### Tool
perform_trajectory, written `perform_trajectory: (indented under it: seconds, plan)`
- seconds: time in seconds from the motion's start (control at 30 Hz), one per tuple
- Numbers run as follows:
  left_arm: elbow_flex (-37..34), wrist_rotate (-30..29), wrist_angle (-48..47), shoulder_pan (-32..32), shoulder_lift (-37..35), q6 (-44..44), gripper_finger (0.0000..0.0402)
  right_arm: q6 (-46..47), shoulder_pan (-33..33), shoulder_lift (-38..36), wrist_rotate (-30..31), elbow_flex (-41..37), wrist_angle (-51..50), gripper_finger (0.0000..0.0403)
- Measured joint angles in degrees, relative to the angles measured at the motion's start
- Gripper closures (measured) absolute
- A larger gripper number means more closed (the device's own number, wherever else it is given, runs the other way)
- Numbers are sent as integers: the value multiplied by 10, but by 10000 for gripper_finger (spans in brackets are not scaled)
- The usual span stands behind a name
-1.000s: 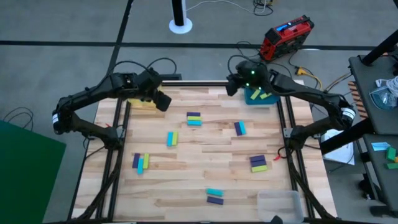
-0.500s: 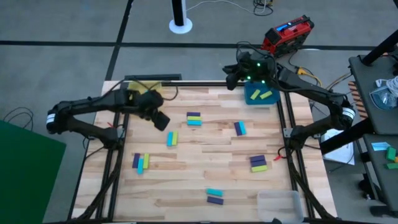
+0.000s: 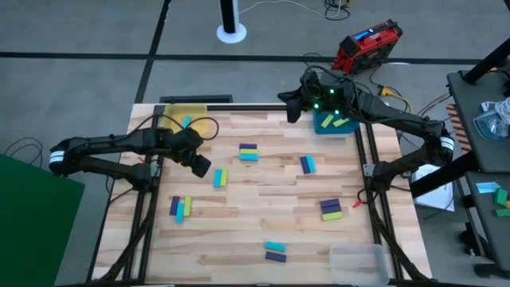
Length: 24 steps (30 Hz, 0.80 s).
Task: Sort blocks
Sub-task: Put the blue block into the transparent bin
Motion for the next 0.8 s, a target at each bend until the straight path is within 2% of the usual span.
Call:
perform_trajectory:
  seconds: [0.13,0.43,0.6,0.8]
  plan:
    - [-9,9,1,0,3,-22,304,31,7,0,0,0,-32,391]
    - [-6,29,4,-2,13,-106,304,68,-12,0,0,0,-207,390]
    - [87,5,4,-2,11,-135,304,39,-35,0,1,0,-293,390]
    - [238,-110,-57,-2,10,-121,304,-6,-53,0,1,0,-303,390]
